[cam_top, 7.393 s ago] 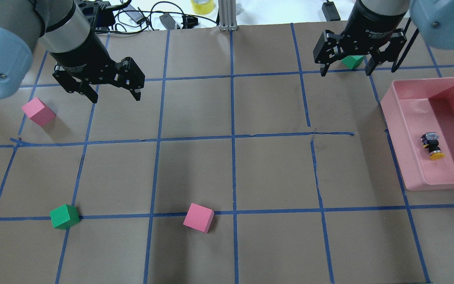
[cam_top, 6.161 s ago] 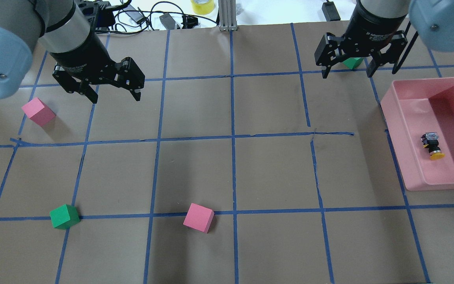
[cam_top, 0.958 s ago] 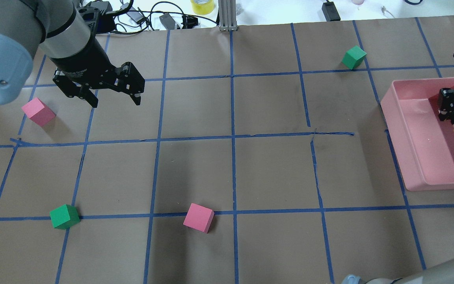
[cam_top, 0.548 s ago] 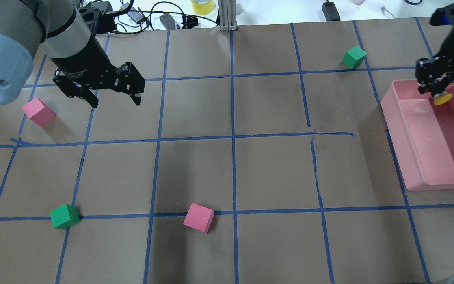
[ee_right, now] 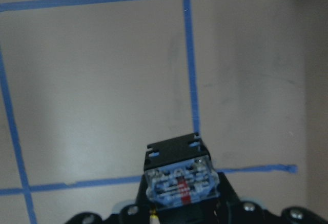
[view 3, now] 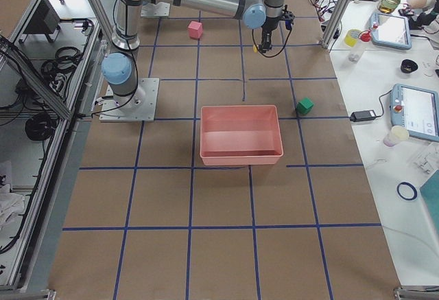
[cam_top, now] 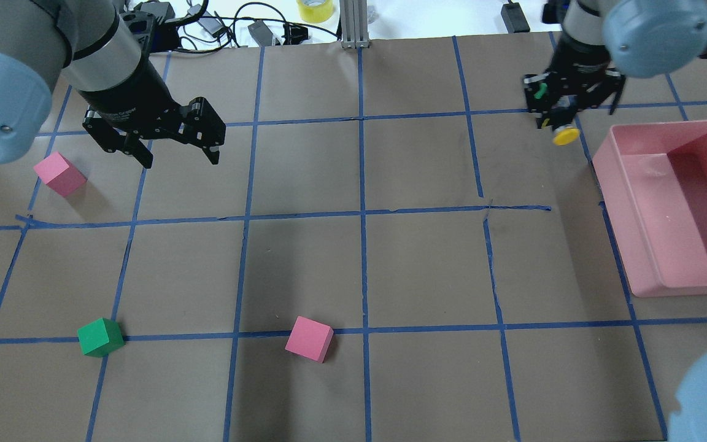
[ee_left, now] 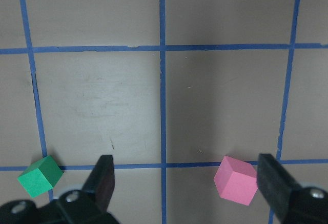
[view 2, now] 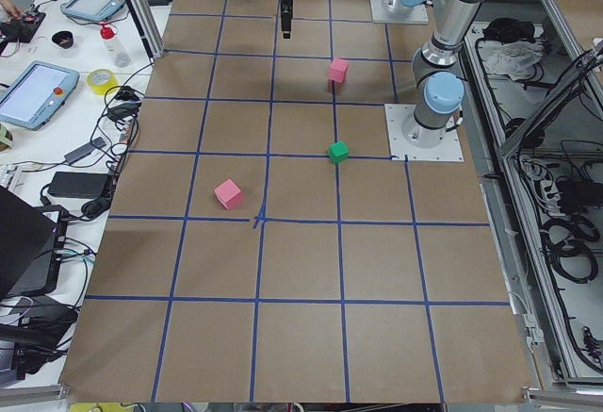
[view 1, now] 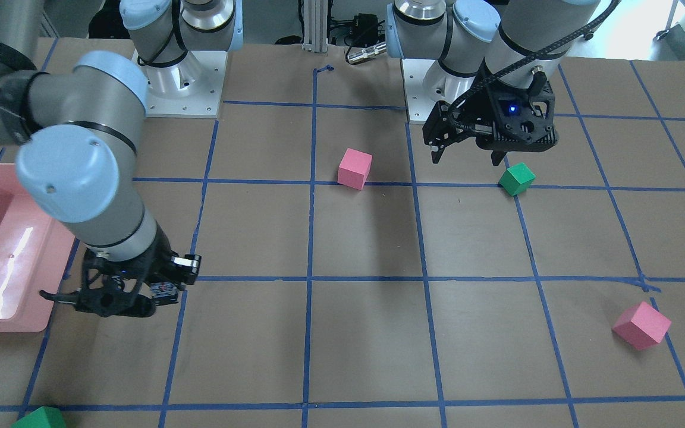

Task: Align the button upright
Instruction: 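Carry the switch to the table center and set it down lying flat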

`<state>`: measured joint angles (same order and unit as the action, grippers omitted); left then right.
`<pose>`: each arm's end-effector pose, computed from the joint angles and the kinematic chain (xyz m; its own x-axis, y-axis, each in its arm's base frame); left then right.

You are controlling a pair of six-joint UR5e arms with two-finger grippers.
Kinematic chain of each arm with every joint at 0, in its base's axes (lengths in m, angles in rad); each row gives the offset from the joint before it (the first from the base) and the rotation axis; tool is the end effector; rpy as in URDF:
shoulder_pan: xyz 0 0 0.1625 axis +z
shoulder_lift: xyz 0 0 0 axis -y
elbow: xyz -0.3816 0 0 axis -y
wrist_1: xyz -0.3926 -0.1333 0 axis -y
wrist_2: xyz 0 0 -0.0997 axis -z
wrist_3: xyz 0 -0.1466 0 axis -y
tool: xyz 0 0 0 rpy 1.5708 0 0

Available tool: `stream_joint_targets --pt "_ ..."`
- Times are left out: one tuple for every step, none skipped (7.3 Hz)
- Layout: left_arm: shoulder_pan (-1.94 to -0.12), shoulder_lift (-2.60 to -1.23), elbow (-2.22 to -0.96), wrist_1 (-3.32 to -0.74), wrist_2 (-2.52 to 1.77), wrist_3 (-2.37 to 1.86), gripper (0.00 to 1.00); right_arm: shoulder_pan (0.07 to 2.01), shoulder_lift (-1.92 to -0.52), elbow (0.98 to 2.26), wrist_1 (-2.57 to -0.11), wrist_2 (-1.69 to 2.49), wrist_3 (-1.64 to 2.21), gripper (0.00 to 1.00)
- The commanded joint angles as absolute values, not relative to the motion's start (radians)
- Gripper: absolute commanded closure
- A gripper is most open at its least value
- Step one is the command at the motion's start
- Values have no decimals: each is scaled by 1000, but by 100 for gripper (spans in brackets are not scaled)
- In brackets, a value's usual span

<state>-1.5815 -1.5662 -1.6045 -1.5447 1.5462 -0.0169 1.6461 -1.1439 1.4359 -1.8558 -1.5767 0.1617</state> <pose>-0.1421 -0.4884 0.3858 -0.9997 -0.0063 0.0245 -0.0062 1.0000 0.0034 0.1797 -0.6209 0.2495 -0.9962 0.0862 0.0070 0.0863 0.9963 0.0060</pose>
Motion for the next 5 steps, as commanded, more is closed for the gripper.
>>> stream_joint_targets --pt "-1582 -1566 -1605 -1545 1546 -17 0 1736 -1037 1424 -1965 -1539 282 100" --pt "-1582 -1566 -1605 -1545 1546 -17 0 1774 -1004 1424 -1998 -1504 338 100" --pt "-1582 -1566 -1605 -1545 1546 -17 0 1808 -970 1424 -2041 -1484 395 100" --pt "-1582 -1565 -1605 -1545 1546 -17 0 1819 -960 1408 -2055 -1483 409 100" --pt "-1582 -1565 -1605 -1545 1546 -17 0 1834 -936 1395 -2059 -1483 445 100"
